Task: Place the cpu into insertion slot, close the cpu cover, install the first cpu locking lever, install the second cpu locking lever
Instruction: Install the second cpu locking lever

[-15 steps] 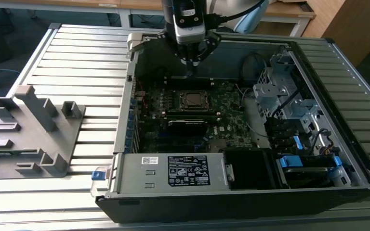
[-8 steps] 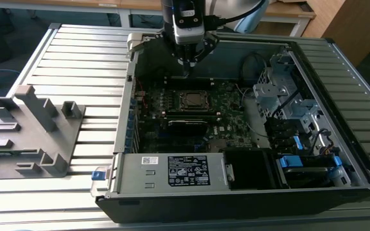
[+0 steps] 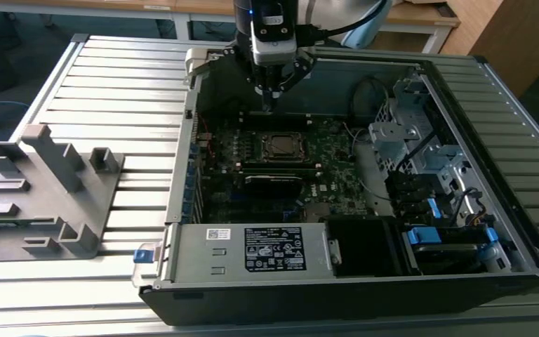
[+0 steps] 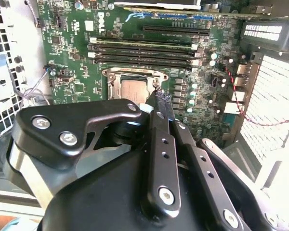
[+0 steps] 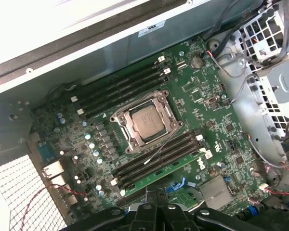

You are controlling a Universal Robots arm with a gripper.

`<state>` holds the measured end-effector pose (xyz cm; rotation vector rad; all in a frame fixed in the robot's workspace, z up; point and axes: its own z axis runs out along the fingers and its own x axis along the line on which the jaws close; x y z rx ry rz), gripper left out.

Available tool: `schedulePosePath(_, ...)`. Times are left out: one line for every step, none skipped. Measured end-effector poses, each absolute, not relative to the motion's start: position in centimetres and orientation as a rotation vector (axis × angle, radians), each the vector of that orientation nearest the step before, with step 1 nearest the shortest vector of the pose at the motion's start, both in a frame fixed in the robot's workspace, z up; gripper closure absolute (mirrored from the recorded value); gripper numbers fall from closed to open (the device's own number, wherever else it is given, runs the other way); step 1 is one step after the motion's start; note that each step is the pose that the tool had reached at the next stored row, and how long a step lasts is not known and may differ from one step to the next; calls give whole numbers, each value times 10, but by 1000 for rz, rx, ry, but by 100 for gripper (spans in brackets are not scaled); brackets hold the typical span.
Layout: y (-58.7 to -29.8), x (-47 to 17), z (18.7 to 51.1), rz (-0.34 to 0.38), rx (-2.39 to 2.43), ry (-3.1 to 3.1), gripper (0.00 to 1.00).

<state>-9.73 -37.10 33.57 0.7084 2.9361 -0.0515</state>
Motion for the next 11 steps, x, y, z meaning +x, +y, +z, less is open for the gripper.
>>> schedulePosePath(-371, -97, 336, -51, 708, 2936, 89)
schedulePosePath(-371, -97, 336, -52, 709, 2938, 89)
schedulePosePath(-371, -97, 335, -53, 709, 2941, 89)
schedulePosePath(-371, -97, 335, -56, 710, 2947, 89)
schedulePosePath(-371, -97, 335, -59, 712, 2956, 89)
schedulePosePath(-371, -97, 334, -63, 714, 2967, 89)
schedulePosePath(-371, -97, 334, -67, 716, 2977, 89)
schedulePosePath(-371, -97, 334, -68, 717, 2980, 89)
schedulePosePath(-371, -97, 334, -69, 717, 2981, 89)
schedulePosePath(-371, -97, 334, -69, 717, 2981, 89)
schedulePosePath(-371, -97, 334, -69, 717, 2982, 89)
